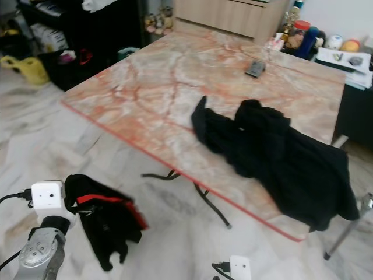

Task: Hang hanger

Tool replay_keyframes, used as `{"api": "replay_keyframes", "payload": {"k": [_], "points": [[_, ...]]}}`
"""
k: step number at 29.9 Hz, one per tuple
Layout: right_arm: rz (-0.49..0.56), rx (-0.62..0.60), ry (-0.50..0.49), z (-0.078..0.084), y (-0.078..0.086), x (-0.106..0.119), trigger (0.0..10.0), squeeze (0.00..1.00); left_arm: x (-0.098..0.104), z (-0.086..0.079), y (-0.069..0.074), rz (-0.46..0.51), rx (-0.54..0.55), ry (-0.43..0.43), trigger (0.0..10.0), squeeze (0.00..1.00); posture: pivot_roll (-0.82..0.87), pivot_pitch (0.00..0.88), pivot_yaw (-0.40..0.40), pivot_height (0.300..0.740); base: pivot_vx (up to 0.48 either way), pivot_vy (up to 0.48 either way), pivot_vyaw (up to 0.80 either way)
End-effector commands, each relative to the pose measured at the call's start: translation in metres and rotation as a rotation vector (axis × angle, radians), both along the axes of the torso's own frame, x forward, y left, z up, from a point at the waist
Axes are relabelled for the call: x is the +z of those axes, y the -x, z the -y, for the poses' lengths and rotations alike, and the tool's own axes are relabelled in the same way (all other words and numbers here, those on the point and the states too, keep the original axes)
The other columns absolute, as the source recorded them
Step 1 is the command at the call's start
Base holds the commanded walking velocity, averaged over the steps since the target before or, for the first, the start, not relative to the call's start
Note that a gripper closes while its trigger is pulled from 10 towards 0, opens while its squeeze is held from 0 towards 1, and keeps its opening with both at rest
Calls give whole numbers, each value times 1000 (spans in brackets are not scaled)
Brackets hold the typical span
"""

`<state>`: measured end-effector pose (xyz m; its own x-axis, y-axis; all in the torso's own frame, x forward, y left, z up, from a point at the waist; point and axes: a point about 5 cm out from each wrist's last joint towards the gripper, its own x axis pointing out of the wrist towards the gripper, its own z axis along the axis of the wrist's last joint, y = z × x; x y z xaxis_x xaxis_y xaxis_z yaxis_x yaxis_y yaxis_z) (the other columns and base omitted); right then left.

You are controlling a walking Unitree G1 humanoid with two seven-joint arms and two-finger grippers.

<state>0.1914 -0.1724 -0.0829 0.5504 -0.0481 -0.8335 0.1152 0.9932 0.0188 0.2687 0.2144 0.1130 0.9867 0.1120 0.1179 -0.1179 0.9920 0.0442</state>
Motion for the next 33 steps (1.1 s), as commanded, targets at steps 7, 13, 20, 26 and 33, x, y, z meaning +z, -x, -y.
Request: {"api": "replay_keyframes", "payload": {"k": [7, 13, 20, 26, 33], "points": [[-38, -3, 1, 3, 8, -4, 10000, 0, 6, 3, 0, 26, -21, 0, 10000, 0, 109, 147, -50, 740, 0, 0, -730], [-38, -3, -2, 2, 8, -4, 10000, 0, 9, 1, -1, 34, -19, -6, 10000, 0, 112, 145, -50, 740, 0, 0, -721], [-35, 4, -5, 2, 7, -4, 10000, 0, 16, 1, -2, 55, -22, -18, 10000, 0, 121, 136, -44, 740, 0, 0, -704], [-26, -7, -11, 1, 7, -4, 10000, 0, 36, 0, -8, 111, -42, -37, 10000, 0, 128, 126, -36, 740, 0, 0, 0], [-23, -10, -16, -1, 7, -4, 10000, 0, 77, 5, -21, 225, -87, -79, 10000, 0, 139, 125, -32, 740, 0, 0, 0]]}}
